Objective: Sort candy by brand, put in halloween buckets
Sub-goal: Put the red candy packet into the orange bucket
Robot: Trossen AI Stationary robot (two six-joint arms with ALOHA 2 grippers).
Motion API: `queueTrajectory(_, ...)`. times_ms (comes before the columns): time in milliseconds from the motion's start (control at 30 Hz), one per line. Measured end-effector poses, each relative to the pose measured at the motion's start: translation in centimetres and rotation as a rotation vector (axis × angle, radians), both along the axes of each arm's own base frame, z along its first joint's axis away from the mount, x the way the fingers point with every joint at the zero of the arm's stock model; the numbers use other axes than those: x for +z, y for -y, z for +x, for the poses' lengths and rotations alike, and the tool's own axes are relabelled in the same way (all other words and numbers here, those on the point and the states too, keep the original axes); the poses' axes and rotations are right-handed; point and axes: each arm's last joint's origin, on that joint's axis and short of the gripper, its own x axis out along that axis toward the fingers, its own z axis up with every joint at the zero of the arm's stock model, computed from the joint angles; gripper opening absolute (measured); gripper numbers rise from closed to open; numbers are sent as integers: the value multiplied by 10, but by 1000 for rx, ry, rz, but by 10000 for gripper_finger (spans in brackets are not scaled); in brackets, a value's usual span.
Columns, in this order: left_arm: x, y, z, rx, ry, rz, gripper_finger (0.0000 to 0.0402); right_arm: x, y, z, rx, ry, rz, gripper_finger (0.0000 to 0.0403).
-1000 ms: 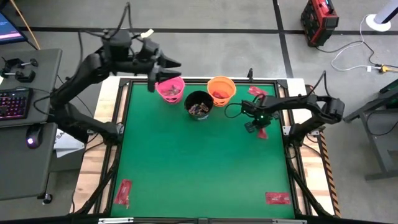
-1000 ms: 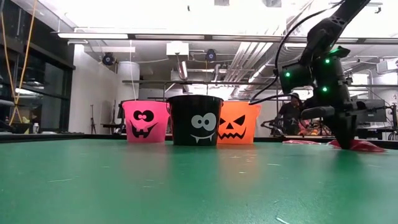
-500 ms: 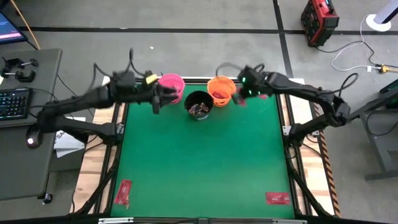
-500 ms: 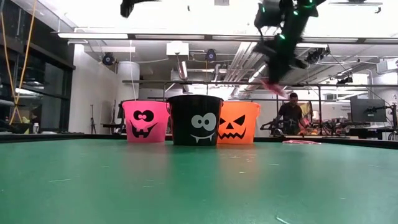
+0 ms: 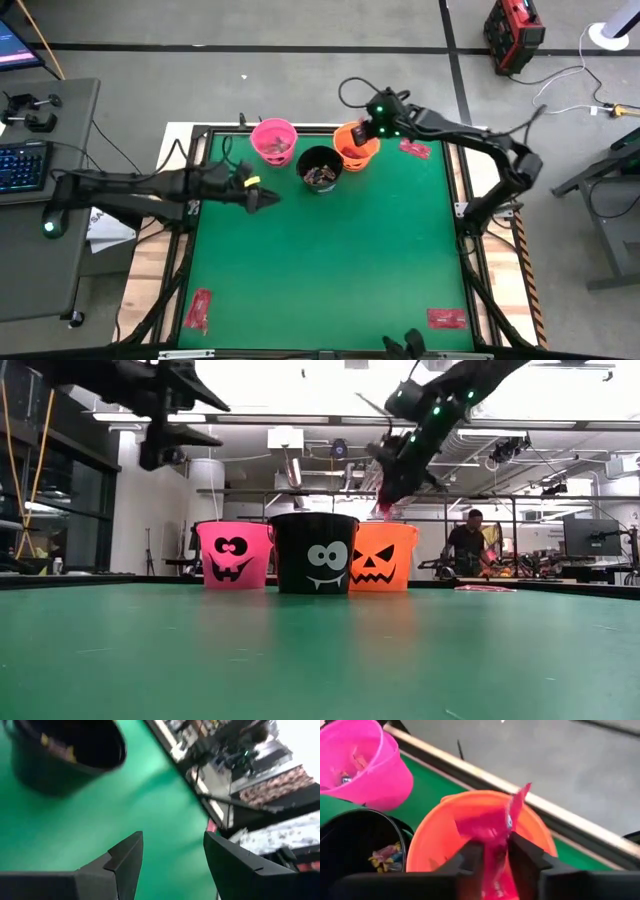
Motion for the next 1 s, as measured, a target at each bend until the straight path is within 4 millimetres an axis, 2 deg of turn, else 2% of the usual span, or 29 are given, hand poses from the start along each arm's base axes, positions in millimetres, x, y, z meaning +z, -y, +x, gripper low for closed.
queueTrajectory(167,4,14,-13,-66,-11,-16,197,-21,7,12,41,4,67,176)
queueTrajectory(300,-2,26,-27,-114,-110,-72,197,-18,6,12,61,28,76,250)
queueTrajectory(400,-15,37,-40,-145,-289,-161,197,-7,3,10,77,73,60,280)
queueTrajectory(567,-35,61,-61,-132,-623,-378,197,13,-3,0,86,115,23,288)
queueTrajectory(700,-45,84,-66,-53,-808,-546,197,24,-7,-6,85,133,0,287)
queueTrajectory(833,-53,109,-65,9,-960,-591,197,25,-8,-7,97,121,-12,287)
queueTrajectory(1000,-63,143,-58,12,-1151,-559,197,26,-8,-7,101,105,-36,287)
